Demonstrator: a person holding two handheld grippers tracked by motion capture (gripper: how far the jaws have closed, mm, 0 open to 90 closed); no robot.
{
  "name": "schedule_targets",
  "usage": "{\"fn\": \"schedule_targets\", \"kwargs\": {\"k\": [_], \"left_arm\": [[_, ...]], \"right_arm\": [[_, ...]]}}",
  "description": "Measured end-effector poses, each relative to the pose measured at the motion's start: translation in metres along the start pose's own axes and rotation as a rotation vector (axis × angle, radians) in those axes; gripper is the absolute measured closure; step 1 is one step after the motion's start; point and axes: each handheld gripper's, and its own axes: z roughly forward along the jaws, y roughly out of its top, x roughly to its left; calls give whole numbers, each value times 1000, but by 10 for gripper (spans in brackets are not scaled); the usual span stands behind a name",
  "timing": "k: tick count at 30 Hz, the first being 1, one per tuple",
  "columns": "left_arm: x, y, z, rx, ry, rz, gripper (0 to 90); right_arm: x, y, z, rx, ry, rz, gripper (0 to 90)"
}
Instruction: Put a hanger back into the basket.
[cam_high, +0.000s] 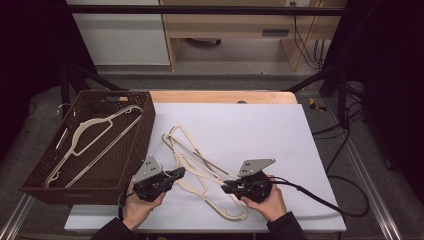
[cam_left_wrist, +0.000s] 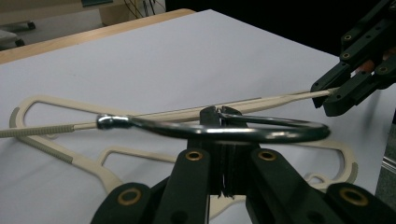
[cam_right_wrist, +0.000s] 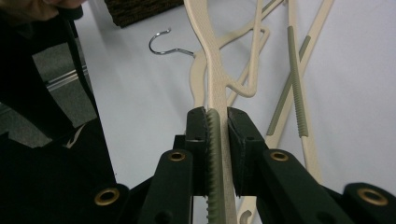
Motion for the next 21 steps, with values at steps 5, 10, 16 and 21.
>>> {"fn": "schedule_targets", "kwargs": {"k": [5, 10, 16, 21], "left_arm": [[-5, 5, 3, 41, 24, 2, 885], [-10, 9, 6, 72, 41, 11, 886], [-15, 12, 11, 99, 53, 21, 886], [-18, 14, 14, 118, 51, 19, 886]], "right_arm": [[4, -5, 5, 34, -10, -17, 787], [8, -8, 12, 64, -20, -13, 710], [12, -2, 7, -19, -123, -77, 478], [21, 13, 9, -72, -165, -119, 429]]}}
